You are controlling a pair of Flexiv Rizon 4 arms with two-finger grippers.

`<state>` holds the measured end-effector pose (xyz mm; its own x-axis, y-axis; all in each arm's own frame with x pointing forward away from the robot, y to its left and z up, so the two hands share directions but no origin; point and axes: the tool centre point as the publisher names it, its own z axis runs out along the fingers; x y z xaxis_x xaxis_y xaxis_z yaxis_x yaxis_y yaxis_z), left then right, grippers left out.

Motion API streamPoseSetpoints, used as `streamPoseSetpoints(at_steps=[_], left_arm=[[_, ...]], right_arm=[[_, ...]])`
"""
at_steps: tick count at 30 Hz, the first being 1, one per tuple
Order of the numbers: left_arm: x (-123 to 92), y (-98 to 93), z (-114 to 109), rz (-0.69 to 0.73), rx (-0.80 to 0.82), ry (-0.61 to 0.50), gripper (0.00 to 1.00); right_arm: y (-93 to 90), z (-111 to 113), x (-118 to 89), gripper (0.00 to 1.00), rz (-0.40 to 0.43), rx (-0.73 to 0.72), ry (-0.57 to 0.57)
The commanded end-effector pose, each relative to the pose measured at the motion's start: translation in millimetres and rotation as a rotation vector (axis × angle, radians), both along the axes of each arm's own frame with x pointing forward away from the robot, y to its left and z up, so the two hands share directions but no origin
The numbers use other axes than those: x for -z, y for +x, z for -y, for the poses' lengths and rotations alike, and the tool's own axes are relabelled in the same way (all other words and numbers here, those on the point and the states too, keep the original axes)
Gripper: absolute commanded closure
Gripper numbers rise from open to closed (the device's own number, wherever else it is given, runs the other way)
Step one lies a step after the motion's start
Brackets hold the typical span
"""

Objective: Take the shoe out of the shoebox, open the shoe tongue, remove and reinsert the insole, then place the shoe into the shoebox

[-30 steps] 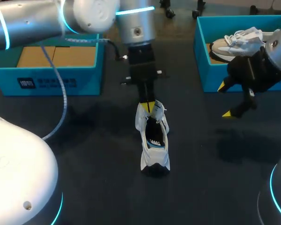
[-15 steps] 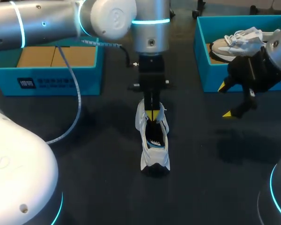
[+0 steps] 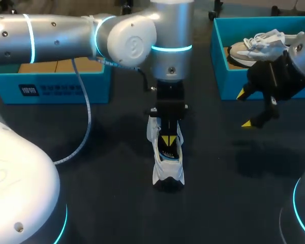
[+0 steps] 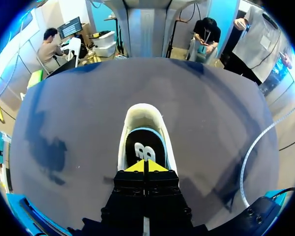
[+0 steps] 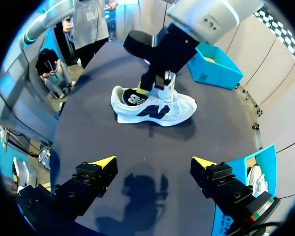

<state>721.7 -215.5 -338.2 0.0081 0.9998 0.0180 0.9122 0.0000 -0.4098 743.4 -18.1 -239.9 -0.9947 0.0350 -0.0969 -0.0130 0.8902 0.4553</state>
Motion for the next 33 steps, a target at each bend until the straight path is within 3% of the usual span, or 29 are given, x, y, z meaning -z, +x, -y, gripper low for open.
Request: streamPoseSetpoints(at_steps=[1, 19, 29, 33], left_arm=[[10.1, -4.1, -2.3, 0.006, 0.001, 0.003, 1.00], [63.4, -17.8, -4.3, 0.067, -0.053, 0.031, 1.00], [35.6, -26.2, -5.1, 0.075, -0.057, -0.025, 1.00], [37.6, -33.4, -2.5, 0.072, -0.054, -0.046, 1.00]], right_arm=[[-0.9, 0.0, 0.2, 0.00, 0.001, 0.001, -0.001], [-0.9, 0.0, 0.2, 0.00, 0.001, 0.001, -0.001], [-0.9, 0.0, 0.2, 0.00, 0.001, 0.001, -0.001], [-0.9, 0.0, 0.2, 0.00, 0.001, 0.001, -0.001]])
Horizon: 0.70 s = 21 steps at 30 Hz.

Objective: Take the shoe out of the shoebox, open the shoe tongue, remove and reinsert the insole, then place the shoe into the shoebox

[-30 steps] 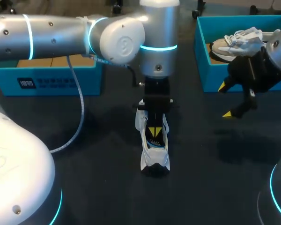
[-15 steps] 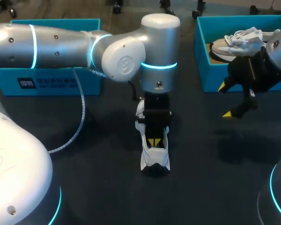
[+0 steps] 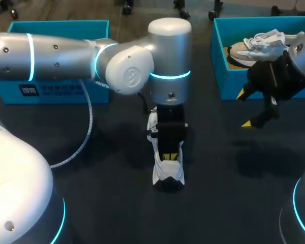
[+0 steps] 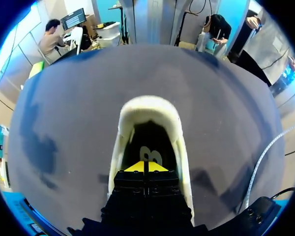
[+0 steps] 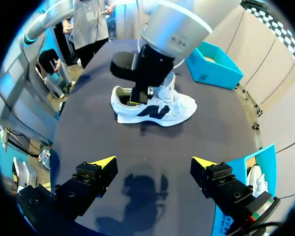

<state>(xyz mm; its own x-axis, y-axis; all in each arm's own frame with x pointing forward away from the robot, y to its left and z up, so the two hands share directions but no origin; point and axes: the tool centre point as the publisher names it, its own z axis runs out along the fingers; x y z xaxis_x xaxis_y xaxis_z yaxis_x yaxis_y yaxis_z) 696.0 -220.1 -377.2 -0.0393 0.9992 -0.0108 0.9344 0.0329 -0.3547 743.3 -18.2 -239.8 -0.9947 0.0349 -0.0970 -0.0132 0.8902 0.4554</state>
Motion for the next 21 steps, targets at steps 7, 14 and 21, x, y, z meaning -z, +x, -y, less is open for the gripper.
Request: streamPoseSetpoints(at_steps=[7, 14, 21], left_arm=[[15.7, -19.6, -3.5, 0.010, -0.001, -0.018, 1.00], [29.5, -22.3, -3.2, 0.040, -0.001, -0.035, 1.00], [41.5, -15.4, -4.0, 0.130, 0.012, -0.016, 1.00]], right_arm=[[-0.8, 0.0, 0.2, 0.00, 0.001, 0.001, -0.001], [-0.8, 0.0, 0.2, 0.00, 0.001, 0.001, -0.001], [-0.8, 0.0, 0.2, 0.00, 0.001, 0.001, -0.001]])
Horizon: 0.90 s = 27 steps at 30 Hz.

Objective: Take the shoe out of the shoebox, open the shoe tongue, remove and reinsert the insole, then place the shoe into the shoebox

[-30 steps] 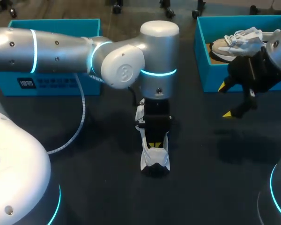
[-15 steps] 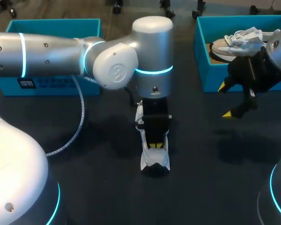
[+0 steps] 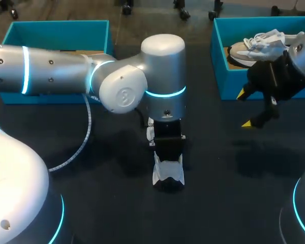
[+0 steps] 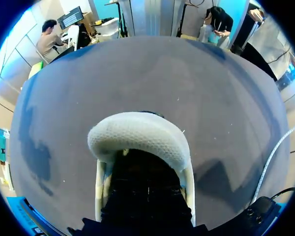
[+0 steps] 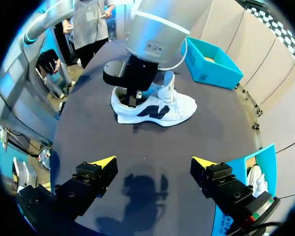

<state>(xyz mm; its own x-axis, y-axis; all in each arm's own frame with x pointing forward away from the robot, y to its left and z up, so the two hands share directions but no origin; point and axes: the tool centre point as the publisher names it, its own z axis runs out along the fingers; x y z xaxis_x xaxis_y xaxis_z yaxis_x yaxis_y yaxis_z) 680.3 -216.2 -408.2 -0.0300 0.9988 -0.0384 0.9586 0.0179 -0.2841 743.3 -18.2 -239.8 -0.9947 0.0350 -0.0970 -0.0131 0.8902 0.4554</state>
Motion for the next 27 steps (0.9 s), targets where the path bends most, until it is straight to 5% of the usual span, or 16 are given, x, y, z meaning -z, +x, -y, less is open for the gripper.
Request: streamPoseSetpoints(at_steps=[1, 27], left_arm=[[11.2, 1.2, -0.4, 0.065, 0.003, 0.009, 1.00], [-38.8, 62.7, -7.0, 0.336, 0.006, -0.031, 1.00]], right_arm=[[-0.8, 0.0, 0.2, 0.00, 0.001, 0.001, -0.001], [-0.8, 0.0, 0.2, 0.00, 0.001, 0.001, -0.001]])
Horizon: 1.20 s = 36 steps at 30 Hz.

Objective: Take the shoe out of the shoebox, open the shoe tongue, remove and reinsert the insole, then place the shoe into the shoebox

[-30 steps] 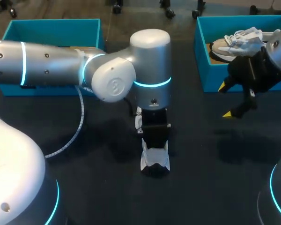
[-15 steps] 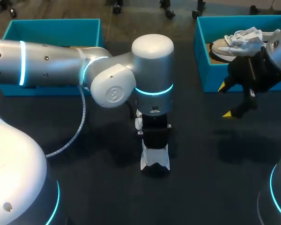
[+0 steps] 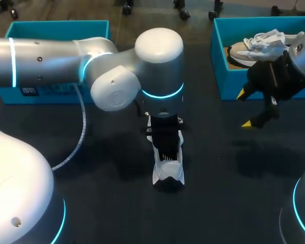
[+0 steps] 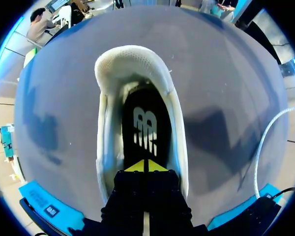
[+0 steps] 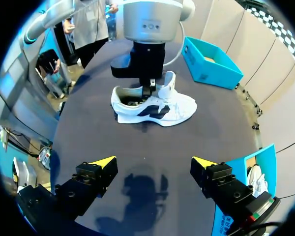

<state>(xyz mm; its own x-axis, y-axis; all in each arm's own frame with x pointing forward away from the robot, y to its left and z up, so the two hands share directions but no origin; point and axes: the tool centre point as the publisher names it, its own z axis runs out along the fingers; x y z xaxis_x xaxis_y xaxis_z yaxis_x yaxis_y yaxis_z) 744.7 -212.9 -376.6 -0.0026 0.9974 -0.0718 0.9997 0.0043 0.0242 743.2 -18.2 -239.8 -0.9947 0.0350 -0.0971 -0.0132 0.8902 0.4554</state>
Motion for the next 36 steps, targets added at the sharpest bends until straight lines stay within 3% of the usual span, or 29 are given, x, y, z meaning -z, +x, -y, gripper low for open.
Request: streamPoseSetpoints(at_steps=[1, 3, 5, 8, 14, 16, 17, 29, 36], left_arm=[[-8.9, -0.3, -3.4, 0.030, -0.002, -0.005, 0.97], [-11.4, 0.9, -3.0, 0.033, -0.001, -0.004, 0.77], [-13.8, 1.6, -2.5, 0.036, 0.001, -0.006, 0.78], [-16.4, 2.8, -2.0, 0.041, 0.001, -0.009, 0.62], [-17.4, 3.1, -2.4, 0.048, 0.007, -0.003, 0.51], [-19.0, 3.0, -3.0, 0.049, 0.008, 0.000, 0.27], [-20.6, 2.9, -3.3, 0.050, 0.009, 0.000, 0.03], [-29.2, 4.6, -5.2, 0.045, 0.017, -0.001, 0.00], [-33.2, 16.6, -4.9, 0.040, 0.011, 0.008, 0.00]], right_arm=[[-0.7, -0.1, 0.2, 0.00, 0.001, 0.001, -0.001], [-0.7, -0.1, 0.2, 0.00, 0.001, 0.001, -0.001], [-0.7, -0.1, 0.2, 0.00, 0.001, 0.001, -0.001], [-0.7, -0.1, 0.2, 0.00, 0.001, 0.001, -0.001], [-0.7, -0.1, 0.2, 0.00, 0.001, 0.001, -0.001], [-0.7, -0.1, 0.2, 0.00, 0.001, 0.001, -0.001], [-0.7, -0.1, 0.2, 0.00, 0.001, 0.001, -0.001], [-0.7, -0.1, 0.2, 0.00, 0.001, 0.001, -0.001], [-0.7, -0.1, 0.2, 0.00, 0.001, 0.001, -0.001]])
